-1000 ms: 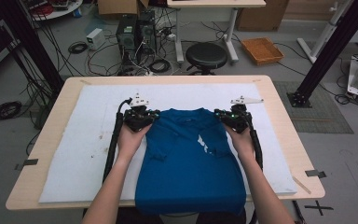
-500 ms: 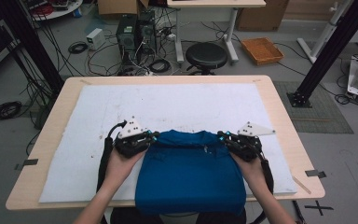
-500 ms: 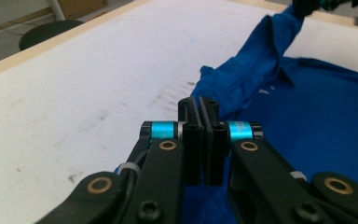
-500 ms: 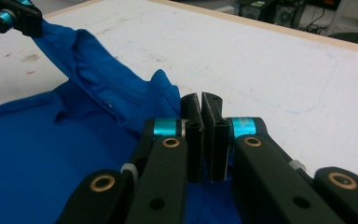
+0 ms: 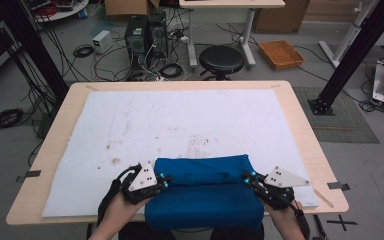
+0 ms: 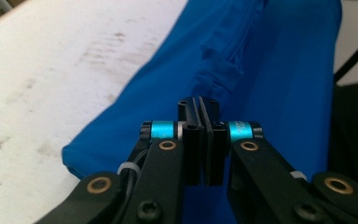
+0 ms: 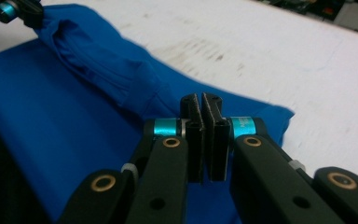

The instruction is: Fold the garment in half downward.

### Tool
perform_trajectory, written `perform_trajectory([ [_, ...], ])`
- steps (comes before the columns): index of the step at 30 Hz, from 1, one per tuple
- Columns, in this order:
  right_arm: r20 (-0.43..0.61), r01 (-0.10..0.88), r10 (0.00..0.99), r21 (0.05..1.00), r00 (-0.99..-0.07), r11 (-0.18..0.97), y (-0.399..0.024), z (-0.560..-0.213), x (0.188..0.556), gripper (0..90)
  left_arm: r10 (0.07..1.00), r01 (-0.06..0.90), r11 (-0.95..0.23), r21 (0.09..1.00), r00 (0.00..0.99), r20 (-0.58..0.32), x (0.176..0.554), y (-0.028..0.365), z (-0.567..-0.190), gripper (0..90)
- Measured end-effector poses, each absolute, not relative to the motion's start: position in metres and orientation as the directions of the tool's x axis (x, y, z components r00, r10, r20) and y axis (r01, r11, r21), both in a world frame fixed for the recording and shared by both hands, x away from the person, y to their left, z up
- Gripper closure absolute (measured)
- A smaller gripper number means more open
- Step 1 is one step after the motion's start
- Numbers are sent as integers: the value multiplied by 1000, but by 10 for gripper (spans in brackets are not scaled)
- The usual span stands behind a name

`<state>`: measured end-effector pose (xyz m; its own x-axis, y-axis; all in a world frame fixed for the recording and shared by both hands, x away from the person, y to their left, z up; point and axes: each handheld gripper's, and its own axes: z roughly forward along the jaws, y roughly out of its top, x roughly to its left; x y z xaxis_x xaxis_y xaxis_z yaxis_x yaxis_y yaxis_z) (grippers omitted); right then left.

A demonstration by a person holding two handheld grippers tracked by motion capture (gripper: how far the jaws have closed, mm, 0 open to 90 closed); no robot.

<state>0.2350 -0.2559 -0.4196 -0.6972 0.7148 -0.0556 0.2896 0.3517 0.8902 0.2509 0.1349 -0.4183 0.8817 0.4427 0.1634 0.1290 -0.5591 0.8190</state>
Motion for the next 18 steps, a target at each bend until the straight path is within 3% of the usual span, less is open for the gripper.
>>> perform_trajectory([
  [6, -109, 292, 698, 854, -708, 430, -256, -433, 211, 878, 366, 108, -614, 782, 916, 161, 233, 133, -434, 854],
  [11, -114, 296, 700, 850, -705, 436, -263, -435, 200, 825, 336, 124, -639, 759, 933, 130, 223, 133, -442, 732],
  [14, -96, 305, 735, 868, -671, 392, -273, -429, 203, 775, 386, 146, -595, 790, 914, 123, 227, 138, -434, 655],
  [18, -60, 327, 787, 888, -613, 322, -283, -423, 222, 725, 539, 229, -501, 835, 837, 94, 248, 145, -420, 606],
])
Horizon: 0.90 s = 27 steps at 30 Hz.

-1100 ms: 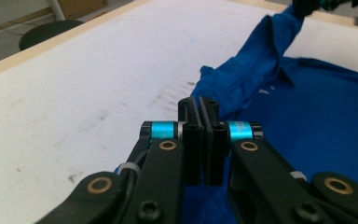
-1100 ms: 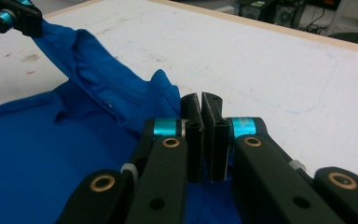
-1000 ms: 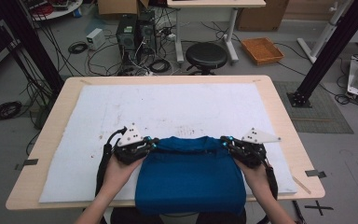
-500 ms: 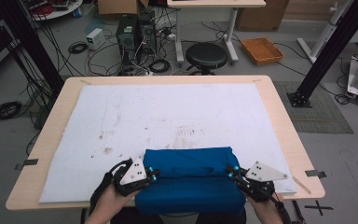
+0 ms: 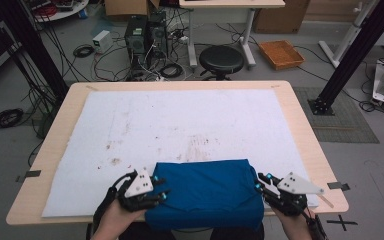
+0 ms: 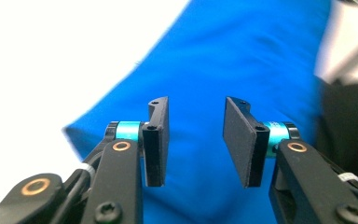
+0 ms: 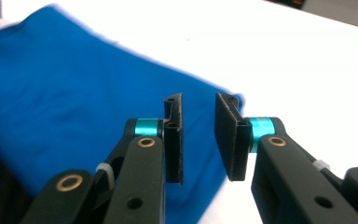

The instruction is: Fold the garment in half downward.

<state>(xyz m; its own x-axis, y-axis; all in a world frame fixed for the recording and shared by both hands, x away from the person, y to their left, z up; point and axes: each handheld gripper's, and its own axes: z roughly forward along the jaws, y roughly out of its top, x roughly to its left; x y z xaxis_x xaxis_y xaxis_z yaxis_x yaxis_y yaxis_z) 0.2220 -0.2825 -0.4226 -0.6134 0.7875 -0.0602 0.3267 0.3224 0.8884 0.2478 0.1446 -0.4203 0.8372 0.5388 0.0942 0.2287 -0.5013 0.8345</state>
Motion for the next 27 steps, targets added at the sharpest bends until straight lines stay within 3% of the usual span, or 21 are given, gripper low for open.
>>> perform_trajectory([
  [3, -21, 360, 827, 894, -562, 267, -285, -420, 243, 669, 658, 316, -384, 868, 753, 17, 272, 149, -416, 555],
  [6, 28, 407, 856, 887, -517, 217, -282, -420, 271, 594, 706, 379, -313, 871, 706, -54, 293, 148, -419, 527],
  [12, 5, 466, 864, 844, -504, 266, -262, -431, 302, 599, 751, 447, -369, 815, 659, -21, 313, 138, -435, 522],
  [18, -19, 532, 884, 793, -467, 298, -264, -446, 308, 621, 785, 493, -383, 781, 619, -6, 312, 142, -447, 528],
  [23, 0, 531, 891, 803, -453, 270, -271, -443, 305, 607, 796, 482, -331, 811, 604, -34, 308, 149, -442, 520],
  [27, 71, 545, 891, 812, -448, 209, -271, -436, 310, 545, 800, 509, -311, 803, 596, -68, 312, 152, -441, 487],
])
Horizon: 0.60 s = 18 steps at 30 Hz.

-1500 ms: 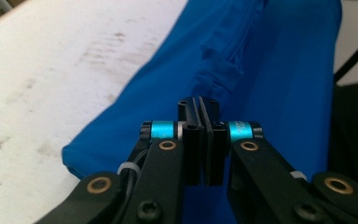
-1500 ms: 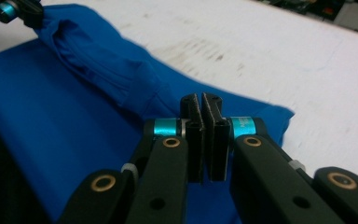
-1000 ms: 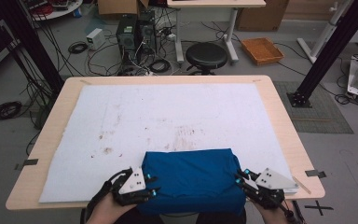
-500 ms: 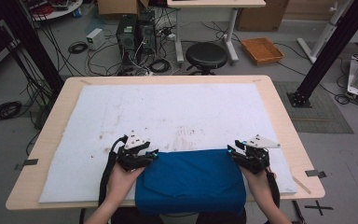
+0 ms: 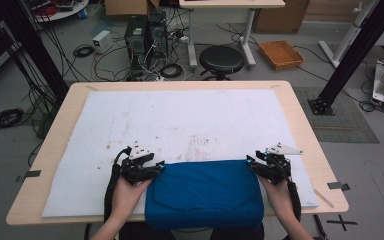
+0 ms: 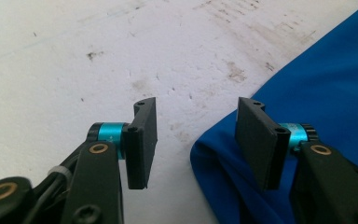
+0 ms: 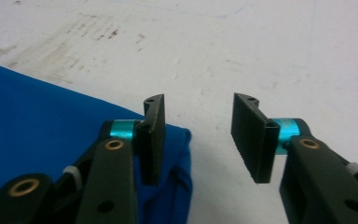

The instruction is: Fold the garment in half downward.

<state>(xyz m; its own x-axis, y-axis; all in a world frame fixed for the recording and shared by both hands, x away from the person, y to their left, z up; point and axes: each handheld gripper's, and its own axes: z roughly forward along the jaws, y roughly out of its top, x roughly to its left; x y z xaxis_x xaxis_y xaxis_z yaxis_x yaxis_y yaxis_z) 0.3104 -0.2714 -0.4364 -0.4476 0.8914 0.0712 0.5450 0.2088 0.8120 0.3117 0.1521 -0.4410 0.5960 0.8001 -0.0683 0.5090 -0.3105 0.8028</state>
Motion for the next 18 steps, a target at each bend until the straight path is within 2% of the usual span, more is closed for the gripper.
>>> perform_trajectory([
  [4, 133, 615, 879, 761, -457, 205, -270, -445, 317, 538, 794, 546, -308, 779, 599, -105, 312, 153, -445, 487],
  [6, 162, 646, 870, 734, -466, 209, -271, -450, 319, 580, 783, 562, -302, 770, 607, -137, 311, 153, -448, 523],
  [8, 181, 648, 855, 731, -486, 214, -273, -449, 318, 695, 757, 565, -288, 773, 629, -178, 310, 155, -450, 648],
  [9, 186, 647, 845, 729, -502, 223, -272, -449, 317, 755, 745, 566, -289, 772, 640, -190, 310, 154, -450, 747],
  [11, 152, 623, 840, 740, -521, 253, -269, -448, 314, 815, 741, 548, -304, 779, 650, -168, 308, 152, -449, 825],
  [13, 131, 605, 841, 752, -525, 261, -267, -448, 312, 847, 741, 545, -306, 780, 651, -165, 308, 152, -449, 840],
  [18, 101, 573, 845, 776, -525, 263, -268, -446, 311, 862, 735, 523, -295, 800, 659, -160, 309, 155, -445, 853],
])
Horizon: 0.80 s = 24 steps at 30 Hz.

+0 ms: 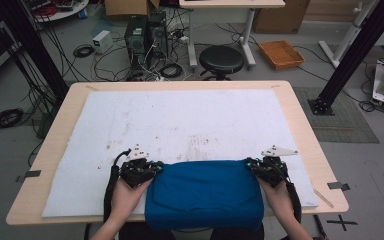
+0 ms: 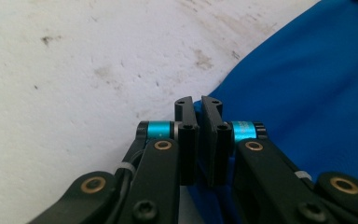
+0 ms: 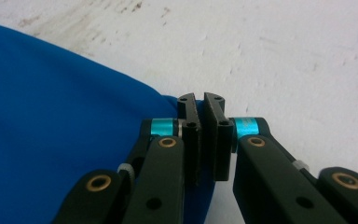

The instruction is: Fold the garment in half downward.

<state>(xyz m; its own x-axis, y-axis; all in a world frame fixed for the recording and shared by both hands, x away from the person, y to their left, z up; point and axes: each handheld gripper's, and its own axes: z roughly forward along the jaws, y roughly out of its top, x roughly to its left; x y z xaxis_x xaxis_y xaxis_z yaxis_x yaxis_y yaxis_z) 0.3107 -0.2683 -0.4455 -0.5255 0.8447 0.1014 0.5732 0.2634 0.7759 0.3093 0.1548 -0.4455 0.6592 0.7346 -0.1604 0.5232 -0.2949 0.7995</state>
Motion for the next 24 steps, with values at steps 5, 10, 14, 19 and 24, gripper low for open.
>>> perform_trajectory([
  [5, 101, 554, 850, 797, -517, 242, -267, -439, 319, 864, 738, 499, -305, 811, 662, -130, 320, 157, -440, 856],
  [10, 113, 549, 857, 808, -502, 215, -266, -433, 345, 864, 752, 485, -295, 823, 650, -114, 350, 158, -430, 857],
  [14, 124, 558, 865, 806, -487, 198, -266, -429, 371, 864, 756, 453, -337, 825, 653, -50, 378, 157, -421, 856],
  [19, 137, 564, 867, 805, -479, 185, -264, -423, 398, 863, 780, 495, -306, 813, 621, -84, 408, 158, -421, 855],
  [24, 114, 568, 871, 796, -477, 207, -258, -423, 418, 863, 788, 487, -322, 812, 613, -56, 422, 157, -423, 855],
])
